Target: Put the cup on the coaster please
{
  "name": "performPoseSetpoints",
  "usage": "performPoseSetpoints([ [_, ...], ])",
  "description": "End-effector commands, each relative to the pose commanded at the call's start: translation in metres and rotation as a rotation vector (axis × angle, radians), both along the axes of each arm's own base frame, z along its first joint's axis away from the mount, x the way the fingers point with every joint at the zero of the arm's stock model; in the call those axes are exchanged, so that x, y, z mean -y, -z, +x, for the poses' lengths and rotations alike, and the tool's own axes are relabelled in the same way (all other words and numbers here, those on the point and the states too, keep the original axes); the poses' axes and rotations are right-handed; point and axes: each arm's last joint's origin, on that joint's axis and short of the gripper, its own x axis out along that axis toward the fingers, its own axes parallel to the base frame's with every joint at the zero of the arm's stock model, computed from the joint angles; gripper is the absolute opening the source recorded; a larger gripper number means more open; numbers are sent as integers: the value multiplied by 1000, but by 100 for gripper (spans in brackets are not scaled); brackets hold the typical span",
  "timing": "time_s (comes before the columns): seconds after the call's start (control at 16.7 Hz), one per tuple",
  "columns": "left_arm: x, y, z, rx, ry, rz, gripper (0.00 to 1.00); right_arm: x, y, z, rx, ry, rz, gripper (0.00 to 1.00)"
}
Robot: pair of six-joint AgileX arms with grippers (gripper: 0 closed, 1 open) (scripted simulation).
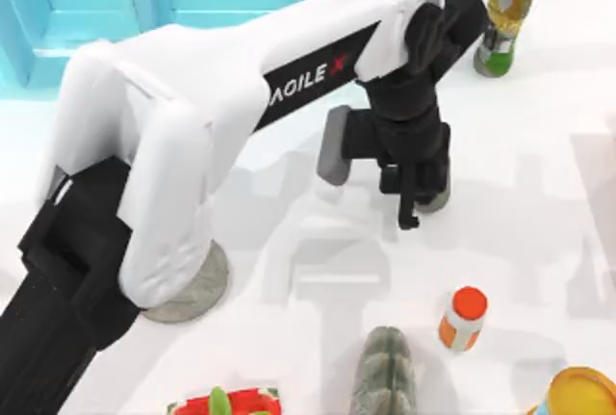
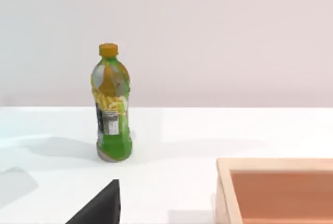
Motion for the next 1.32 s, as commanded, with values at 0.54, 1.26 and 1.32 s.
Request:
performPoseSetpoints([
  [0.54, -92, -26, 10, 38, 537, 109, 0, 0, 0, 0, 0, 0, 0, 100],
  [1.26, -211, -58, -16, -11, 1305, 108, 0, 0, 0, 0, 0, 0, 0, 100],
  [1.32, -217, -59, -19, -15, 1341, 102, 0, 0, 0, 0, 0, 0, 0, 100],
])
